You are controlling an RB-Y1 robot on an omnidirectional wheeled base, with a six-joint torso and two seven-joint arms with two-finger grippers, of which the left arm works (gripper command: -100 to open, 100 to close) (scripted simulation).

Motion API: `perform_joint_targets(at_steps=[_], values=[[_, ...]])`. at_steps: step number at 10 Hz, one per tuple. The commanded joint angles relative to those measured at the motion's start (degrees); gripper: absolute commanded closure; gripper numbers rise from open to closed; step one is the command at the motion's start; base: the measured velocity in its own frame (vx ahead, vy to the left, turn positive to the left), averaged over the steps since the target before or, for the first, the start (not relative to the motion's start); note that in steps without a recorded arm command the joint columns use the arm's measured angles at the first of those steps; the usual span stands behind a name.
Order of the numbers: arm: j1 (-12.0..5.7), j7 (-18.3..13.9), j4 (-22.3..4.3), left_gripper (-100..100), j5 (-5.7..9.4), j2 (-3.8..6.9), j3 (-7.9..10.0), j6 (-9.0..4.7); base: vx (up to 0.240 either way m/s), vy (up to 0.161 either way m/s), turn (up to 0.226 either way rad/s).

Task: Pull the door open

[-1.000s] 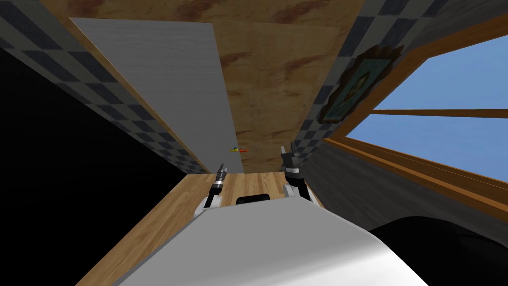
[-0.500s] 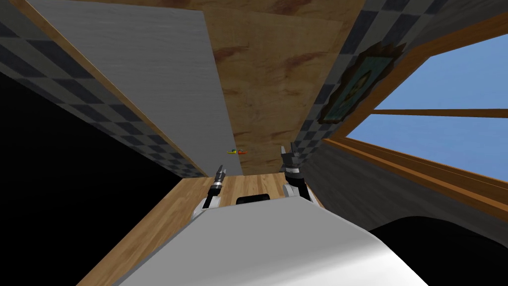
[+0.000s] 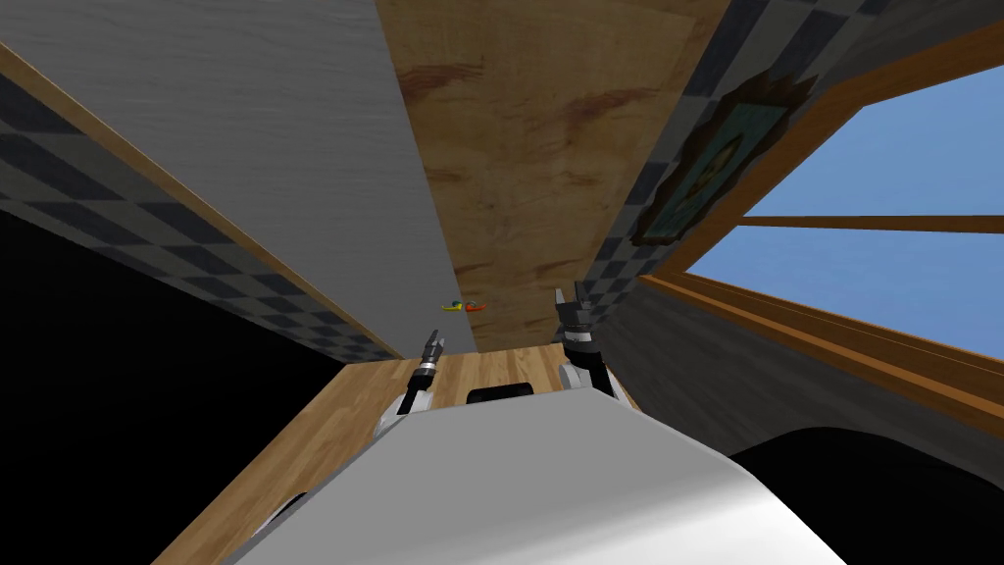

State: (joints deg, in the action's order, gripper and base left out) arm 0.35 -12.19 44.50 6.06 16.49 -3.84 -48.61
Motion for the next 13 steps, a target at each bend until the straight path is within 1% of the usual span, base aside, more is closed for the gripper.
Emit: perform_joint_targets(at_steps=[1,2,4,5,6,7,8,9,10,11,12,13], values=[[-0.93,-0.6,-2.4,-100,0.25,0.54,0.02,-0.34,0.134,0.008,-0.066],[-1.16,-0.7,-3.0,-100,0.31,0.64,0.01,-0.49,0.114,0.001,-0.038],[-2.37,-1.3,-6.4,-100,0.58,1.17,0.0,-1.3,0.13,0.01,-0.07],[-2.23,-1.1,-5.9,-100,0.5,1.01,0.0,-1.33,0.055,0.004,-0.009],[-1.69,-0.4,-7.6,-100,2.11,2.22,1.45,-1.22,0.044,-0.003,-0.033],[-1.69,-0.4,-6.0,-100,2.11,2.22,1.45,-1.22,0.037,-0.004,-0.005],[-1.69,-0.4,-7.6,-100,2.11,2.22,1.45,-1.22,0.013,-0.002,-0.002],[-1.49,0.7,-9.3,-100,3.92,3.25,2.9,-1.08,0.06,-0.005,-0.085],[-1.49,0.7,-7.3,-100,3.92,3.25,2.9,-1.08,0.076,-0.001,-0.037],[-1.49,0.7,-8.6,-100,3.92,3.25,2.9,-1.08,0.041,0.002,0.0],[-1.49,0.7,-9.3,-100,3.92,3.25,2.9,-1.08,0.011,0.001,0.006],[-1.59,1.7,-10.8,-100,5.5,3.91,4.03,-0.97,0.06,0.024,-0.081]])
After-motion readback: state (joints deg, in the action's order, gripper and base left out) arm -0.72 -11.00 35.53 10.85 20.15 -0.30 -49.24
